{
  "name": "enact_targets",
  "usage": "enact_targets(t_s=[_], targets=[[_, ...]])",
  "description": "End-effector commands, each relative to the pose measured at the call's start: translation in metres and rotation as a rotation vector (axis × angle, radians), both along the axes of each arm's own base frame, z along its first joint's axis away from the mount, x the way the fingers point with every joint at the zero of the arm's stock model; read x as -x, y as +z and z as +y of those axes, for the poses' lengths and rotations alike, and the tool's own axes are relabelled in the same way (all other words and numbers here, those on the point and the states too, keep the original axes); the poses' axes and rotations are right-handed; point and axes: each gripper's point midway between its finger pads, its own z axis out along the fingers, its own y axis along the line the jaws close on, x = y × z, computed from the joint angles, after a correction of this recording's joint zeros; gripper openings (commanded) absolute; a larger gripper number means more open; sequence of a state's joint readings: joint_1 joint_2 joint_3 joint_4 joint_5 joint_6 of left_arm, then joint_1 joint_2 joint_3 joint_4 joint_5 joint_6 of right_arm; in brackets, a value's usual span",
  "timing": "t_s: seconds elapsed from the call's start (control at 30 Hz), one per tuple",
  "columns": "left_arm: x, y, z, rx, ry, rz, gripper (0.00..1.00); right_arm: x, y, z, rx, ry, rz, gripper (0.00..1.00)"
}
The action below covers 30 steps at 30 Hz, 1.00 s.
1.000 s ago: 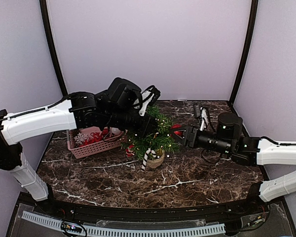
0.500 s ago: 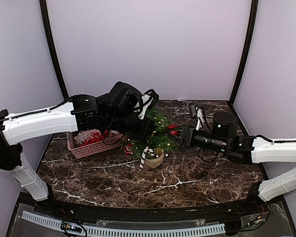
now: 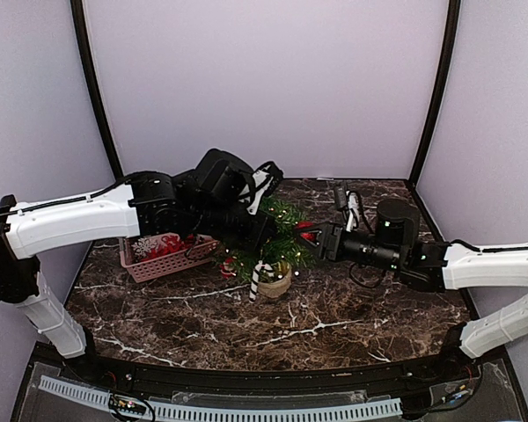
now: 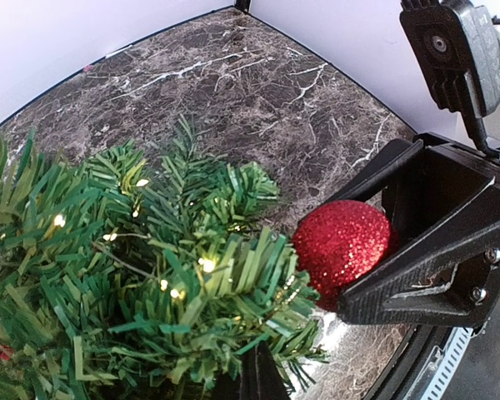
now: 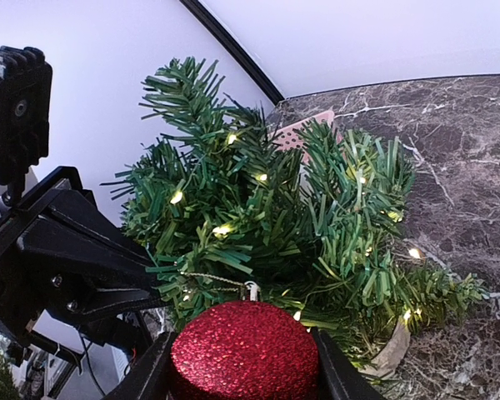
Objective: Decorate the small christmas tree
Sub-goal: Hang the ornament ball on the branch.
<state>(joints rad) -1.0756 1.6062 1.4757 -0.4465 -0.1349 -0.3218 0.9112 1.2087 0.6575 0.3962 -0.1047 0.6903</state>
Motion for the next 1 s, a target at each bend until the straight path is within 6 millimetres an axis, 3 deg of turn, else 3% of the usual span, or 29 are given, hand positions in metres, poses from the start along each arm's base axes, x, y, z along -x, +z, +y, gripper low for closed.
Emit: enact_targets(t_s=[0.0, 0.23, 0.4, 0.57, 0.67, 0.97], targets=[[0.002, 0.005, -0.001, 0.022, -0.011, -0.015, 0.00, -0.004, 0.010, 0.002, -0.036, 0.006, -0.016, 0.39], [0.006, 0.036, 0.004, 0.117, -0.019, -0.067, 0.04, 0.001, 0.017, 0.000, -0.058, 0.016, -0.029, 0.39], [0.010, 0.049, 0.008, 0.156, -0.030, -0.087, 0.25, 0.002, 0.020, -0.001, -0.065, 0.019, -0.034, 0.39], [0.015, 0.064, 0.008, 0.207, -0.050, -0.098, 0.32, 0.000, 0.008, 0.001, -0.045, 0.015, -0.006, 0.39], [0.017, 0.066, 0.009, 0.220, -0.057, -0.101, 0.38, 0.000, 0.002, 0.001, -0.038, 0.014, 0.007, 0.39], [0.017, 0.067, 0.012, 0.223, -0.048, -0.105, 0.43, 0.002, -0.018, 0.004, -0.012, 0.030, 0.058, 0.39]])
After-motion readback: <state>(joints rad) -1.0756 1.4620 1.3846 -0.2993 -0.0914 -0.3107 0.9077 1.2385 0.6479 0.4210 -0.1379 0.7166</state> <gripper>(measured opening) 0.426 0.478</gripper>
